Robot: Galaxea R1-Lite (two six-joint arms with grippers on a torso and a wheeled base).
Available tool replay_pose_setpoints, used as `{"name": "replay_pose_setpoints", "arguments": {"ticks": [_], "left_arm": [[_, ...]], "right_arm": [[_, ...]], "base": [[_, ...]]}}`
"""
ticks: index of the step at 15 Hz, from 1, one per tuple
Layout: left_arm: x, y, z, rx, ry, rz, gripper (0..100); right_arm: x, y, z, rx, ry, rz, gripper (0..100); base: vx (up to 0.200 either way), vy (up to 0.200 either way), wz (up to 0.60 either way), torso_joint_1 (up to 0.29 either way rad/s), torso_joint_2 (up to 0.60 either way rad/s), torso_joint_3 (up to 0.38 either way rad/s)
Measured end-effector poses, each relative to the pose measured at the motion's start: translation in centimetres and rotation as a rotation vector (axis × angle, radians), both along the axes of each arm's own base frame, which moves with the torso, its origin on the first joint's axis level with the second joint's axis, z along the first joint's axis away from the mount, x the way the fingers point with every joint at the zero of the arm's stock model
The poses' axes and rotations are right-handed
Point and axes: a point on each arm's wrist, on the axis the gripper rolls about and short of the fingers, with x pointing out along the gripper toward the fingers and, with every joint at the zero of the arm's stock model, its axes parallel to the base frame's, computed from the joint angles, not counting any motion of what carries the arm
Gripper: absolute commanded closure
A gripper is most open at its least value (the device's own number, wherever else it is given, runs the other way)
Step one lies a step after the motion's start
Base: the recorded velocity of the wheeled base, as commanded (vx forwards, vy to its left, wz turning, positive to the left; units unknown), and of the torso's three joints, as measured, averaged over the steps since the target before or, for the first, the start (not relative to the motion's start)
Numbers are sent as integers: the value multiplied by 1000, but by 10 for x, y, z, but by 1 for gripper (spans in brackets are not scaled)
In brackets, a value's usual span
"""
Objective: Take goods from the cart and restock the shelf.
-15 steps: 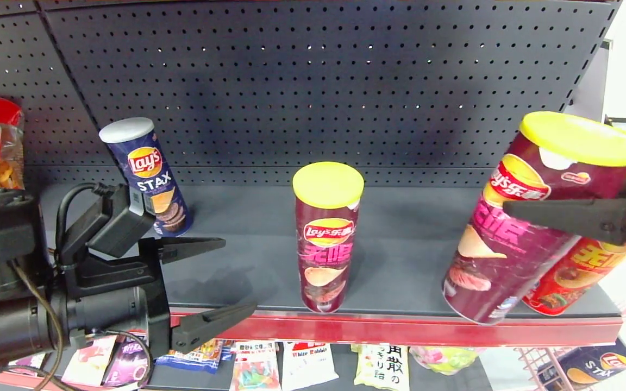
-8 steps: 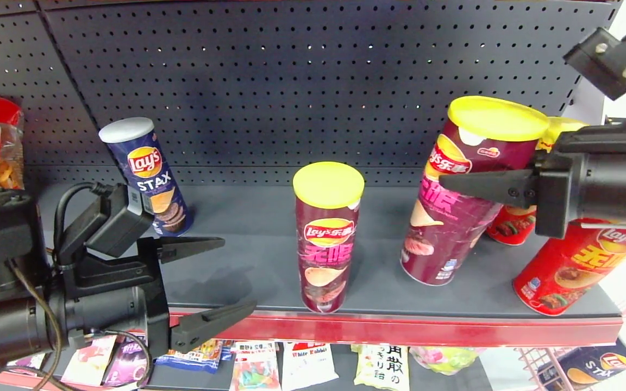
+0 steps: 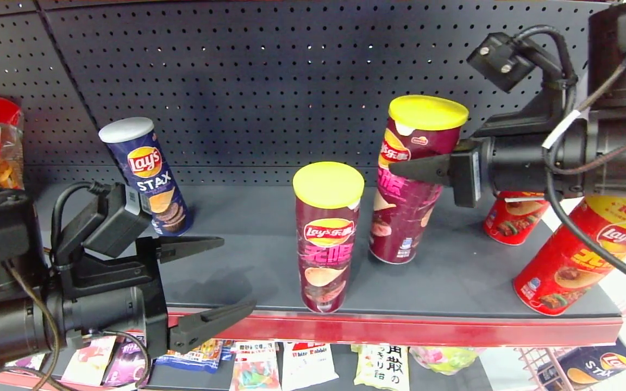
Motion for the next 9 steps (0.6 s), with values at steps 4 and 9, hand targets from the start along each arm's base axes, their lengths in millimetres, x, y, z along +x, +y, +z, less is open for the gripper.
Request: {"name": "replay_pose_setpoints", "arguments": {"ticks": [4, 9], "left_arm": [[-6, 3, -1, -3, 3, 4, 0], [-15, 9, -4, -1, 10, 34, 0]], "right_arm": [[35, 23, -8, 48, -53, 23, 100], [59, 39, -34, 25, -2, 51, 100]], "base": [[0, 0, 0, 0, 0, 0], [0, 0, 0, 0, 0, 0]]}}
